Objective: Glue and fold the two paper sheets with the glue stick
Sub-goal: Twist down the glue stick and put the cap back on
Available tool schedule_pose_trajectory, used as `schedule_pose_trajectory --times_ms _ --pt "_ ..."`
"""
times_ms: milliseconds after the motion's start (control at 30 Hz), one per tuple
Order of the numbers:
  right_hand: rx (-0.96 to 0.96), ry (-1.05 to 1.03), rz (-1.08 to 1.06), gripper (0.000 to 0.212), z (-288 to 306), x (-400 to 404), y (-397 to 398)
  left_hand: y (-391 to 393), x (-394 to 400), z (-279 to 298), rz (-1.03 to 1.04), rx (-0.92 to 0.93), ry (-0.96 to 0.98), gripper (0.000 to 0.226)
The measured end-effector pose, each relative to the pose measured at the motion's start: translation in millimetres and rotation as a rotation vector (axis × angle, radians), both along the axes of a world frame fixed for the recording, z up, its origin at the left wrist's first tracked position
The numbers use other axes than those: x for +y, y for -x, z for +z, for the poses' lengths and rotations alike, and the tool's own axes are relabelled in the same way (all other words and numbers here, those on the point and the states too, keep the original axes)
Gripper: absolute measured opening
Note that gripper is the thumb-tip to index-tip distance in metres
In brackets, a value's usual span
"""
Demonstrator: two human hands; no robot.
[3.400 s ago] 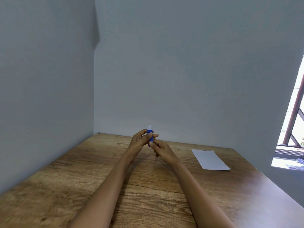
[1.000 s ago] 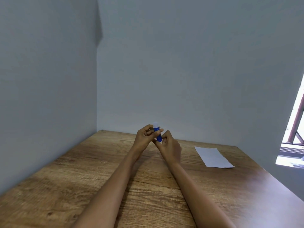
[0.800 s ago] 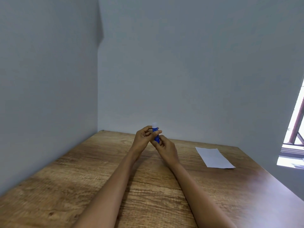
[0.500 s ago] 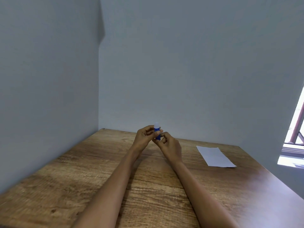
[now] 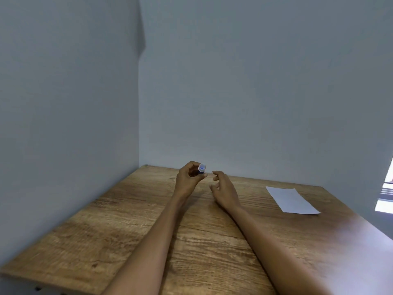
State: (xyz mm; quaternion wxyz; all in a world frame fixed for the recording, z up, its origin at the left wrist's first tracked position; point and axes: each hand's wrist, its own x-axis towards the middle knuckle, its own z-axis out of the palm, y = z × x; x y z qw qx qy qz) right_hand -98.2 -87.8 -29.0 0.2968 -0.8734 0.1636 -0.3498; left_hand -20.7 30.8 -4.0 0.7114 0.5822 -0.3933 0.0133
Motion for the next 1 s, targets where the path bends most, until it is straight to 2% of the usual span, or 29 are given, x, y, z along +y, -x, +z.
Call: schedule_pose_trajectory --times_ms 167,333,400,500,567,633,800,900,1000 --pt "0.241 0.024 -0.02 0.054 4 7 -36 -20 23 -5 0.302 -0.056 -0.001 0.018" --pt "0.446 0.096 0.014 0.067 19 13 -79 -30 25 -4 0.382 -0.025 0.051 0.018" --pt "0.492 0.143 0.005 0.065 22 15 -91 -32 25 -5 0.394 -0.025 0.054 0.019" --pt "0.561 0.284 -0.024 0.049 21 18 -105 -35 26 -5 0.404 -0.035 0.056 0.02" --pt "0.499 0.328 -0.076 0.04 19 21 -107 -35 27 -5 0.404 -0.032 0.061 0.019" --pt "0.398 0.276 -0.098 0.034 19 25 -103 -34 28 -5 0.401 -0.033 0.037 0.017" --pt "0.002 0.005 -0.002 0.012 45 22 -73 -30 29 -6 0.371 -0.074 0.015 0.016" --pt "-0.184 -0.207 0.092 0.017 59 18 -46 -26 28 -5 0.322 -0.072 0.025 0.015" --pt "-0.263 -0.268 0.151 0.031 58 14 -25 -23 26 -4 0.27 -0.058 0.042 0.016"
